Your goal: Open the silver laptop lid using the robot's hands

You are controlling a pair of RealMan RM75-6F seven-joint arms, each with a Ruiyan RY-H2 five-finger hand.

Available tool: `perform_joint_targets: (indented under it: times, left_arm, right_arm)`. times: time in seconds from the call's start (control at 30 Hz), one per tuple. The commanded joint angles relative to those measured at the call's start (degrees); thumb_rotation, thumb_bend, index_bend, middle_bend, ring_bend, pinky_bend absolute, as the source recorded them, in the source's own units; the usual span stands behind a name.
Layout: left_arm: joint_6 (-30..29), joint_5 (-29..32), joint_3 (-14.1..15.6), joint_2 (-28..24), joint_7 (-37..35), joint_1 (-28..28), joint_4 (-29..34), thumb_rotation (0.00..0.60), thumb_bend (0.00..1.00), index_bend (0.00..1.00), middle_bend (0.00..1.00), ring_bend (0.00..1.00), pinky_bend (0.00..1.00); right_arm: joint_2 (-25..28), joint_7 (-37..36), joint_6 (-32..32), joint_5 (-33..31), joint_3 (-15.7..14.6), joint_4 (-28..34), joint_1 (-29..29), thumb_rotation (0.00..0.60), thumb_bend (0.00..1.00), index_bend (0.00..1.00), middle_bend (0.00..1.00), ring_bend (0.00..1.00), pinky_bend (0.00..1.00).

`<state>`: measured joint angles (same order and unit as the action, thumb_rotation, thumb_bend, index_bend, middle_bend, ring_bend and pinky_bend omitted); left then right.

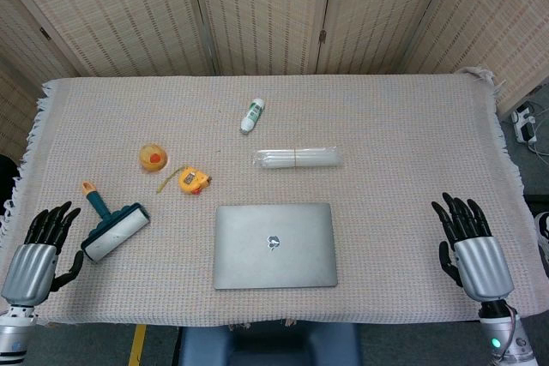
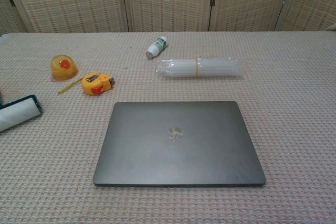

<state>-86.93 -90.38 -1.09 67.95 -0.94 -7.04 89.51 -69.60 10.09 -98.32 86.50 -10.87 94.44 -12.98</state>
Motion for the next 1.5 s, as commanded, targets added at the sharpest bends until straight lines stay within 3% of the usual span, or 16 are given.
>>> perform_joint_targets:
  times: [0.03,0.97,1.1,1.27,1.5]
  left_arm:
    - [0.2,0.0,-0.1,0.3,0.4,-0.1,0.1,0.600,0.55,0.07,0.05,0.05,0.00]
    - [0.9,-0.4,0.5,0.1,0.0,0.0,-0.3,0.600,0.55,0.07,0.05,0.05,0.00]
    - [1.1,-1.1,0.6,0.2,0.1,-0.4,-0.2,0.600,0.55,0.07,0.05,0.05,0.00]
    - [1.4,-3.4,1.3,-0.3,0.0,-1.2,-0.3,0.600,0.55,0.07,0.05,0.05,0.00]
    - [1.6,-5.1,2.0,-0.4,-0.1,-1.7,0.0,0.600,0.55,0.08,0.05,0.06,0.00]
  right_arm:
    - [0.1,-0.4,1.5,1.2,0.5,-0.4,0.9,0.600,0.73,0.00,0.00,0.00,0.00]
    - [1.8,0.0,10.1,5.7,5.5,1.9,2.3,0.600,0.72,0.00,0.00,0.00,0.00]
    - [1.5,0.4,15.6,8.7,4.8,3.4,-0.5,0.600,0.71,0.00,0.00,0.00,0.00]
    - [-0.5,2.3,25.3,11.3,4.9,5.7,-6.0,0.600,0.60,0.00,0.00,0.00,0.00]
    - [-6.2,3.7,37.4,10.7,6.5,5.7,-12.7,0.600,0.47,0.00,0.00,0.00,0.00]
